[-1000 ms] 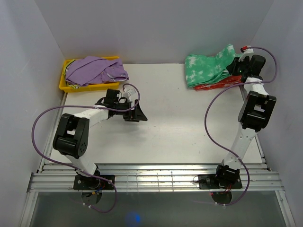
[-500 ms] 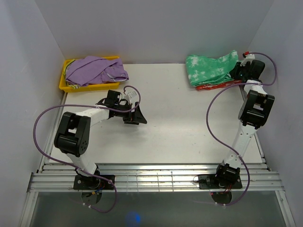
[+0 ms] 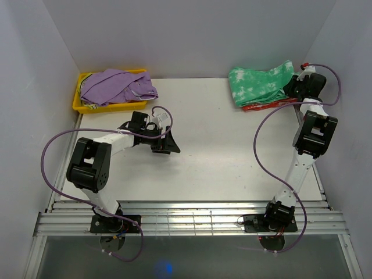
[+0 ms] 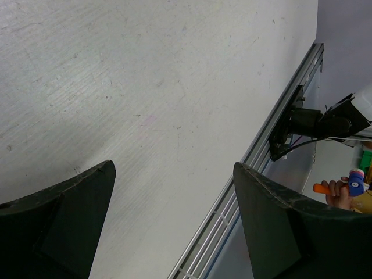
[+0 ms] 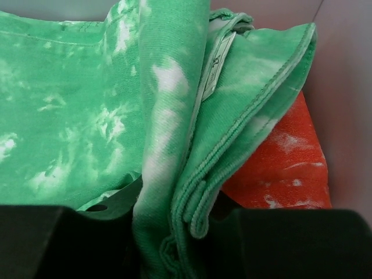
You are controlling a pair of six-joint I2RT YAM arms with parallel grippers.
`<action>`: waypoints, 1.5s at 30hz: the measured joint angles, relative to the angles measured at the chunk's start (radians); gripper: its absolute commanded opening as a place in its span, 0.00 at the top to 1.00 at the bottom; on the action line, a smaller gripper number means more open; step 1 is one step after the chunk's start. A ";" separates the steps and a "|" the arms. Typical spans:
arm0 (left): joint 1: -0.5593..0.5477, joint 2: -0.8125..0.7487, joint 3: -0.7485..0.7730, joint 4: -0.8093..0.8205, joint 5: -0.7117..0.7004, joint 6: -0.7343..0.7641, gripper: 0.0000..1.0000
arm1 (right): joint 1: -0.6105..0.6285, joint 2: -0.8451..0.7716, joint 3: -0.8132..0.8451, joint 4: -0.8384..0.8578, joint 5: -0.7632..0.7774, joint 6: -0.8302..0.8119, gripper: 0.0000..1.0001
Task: Fold and stack the trousers
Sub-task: Neatly place the folded trousers to the corner
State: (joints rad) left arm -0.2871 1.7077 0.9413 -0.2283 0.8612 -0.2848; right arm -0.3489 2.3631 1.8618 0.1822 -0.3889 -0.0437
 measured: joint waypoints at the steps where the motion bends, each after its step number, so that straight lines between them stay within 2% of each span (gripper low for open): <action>1: 0.000 0.000 0.000 0.000 0.000 0.000 0.07 | 0.000 0.000 0.001 0.000 0.005 -0.003 0.72; 3: 0.000 0.002 0.000 0.000 0.000 0.000 0.07 | 0.000 0.000 0.001 0.001 0.023 -0.007 0.40; 4: 0.000 0.004 0.000 0.000 0.000 0.000 0.07 | 0.000 0.002 0.004 0.003 0.047 -0.014 0.06; 6: 0.000 0.008 0.000 -0.001 0.000 0.000 0.07 | -0.006 0.011 0.024 0.004 0.096 -0.034 0.10; 16: 0.000 0.007 0.000 -0.004 0.016 0.011 0.07 | -0.015 -0.013 0.034 -0.046 0.143 -0.148 0.10; 22: 0.000 -0.028 -0.011 0.005 0.017 0.015 0.07 | -0.001 -0.181 -0.029 -0.154 0.102 -0.260 0.10; 28: 0.000 -0.086 -0.033 0.032 0.022 0.018 0.07 | 0.026 -0.302 -0.008 -0.220 0.026 -0.383 0.10; 36: 0.000 -0.086 -0.033 0.038 0.038 0.043 0.07 | 0.124 -0.201 0.093 -0.402 -0.013 -0.670 0.10; 45: 0.000 -0.085 -0.032 0.028 0.047 0.059 0.06 | 0.224 -0.035 0.067 -0.490 0.050 -0.974 0.10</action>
State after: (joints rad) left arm -0.2871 1.6222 0.9096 -0.2005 0.9077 -0.2260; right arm -0.1253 2.3276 1.9285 -0.3080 -0.3386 -1.0180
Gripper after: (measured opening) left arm 0.939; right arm 0.900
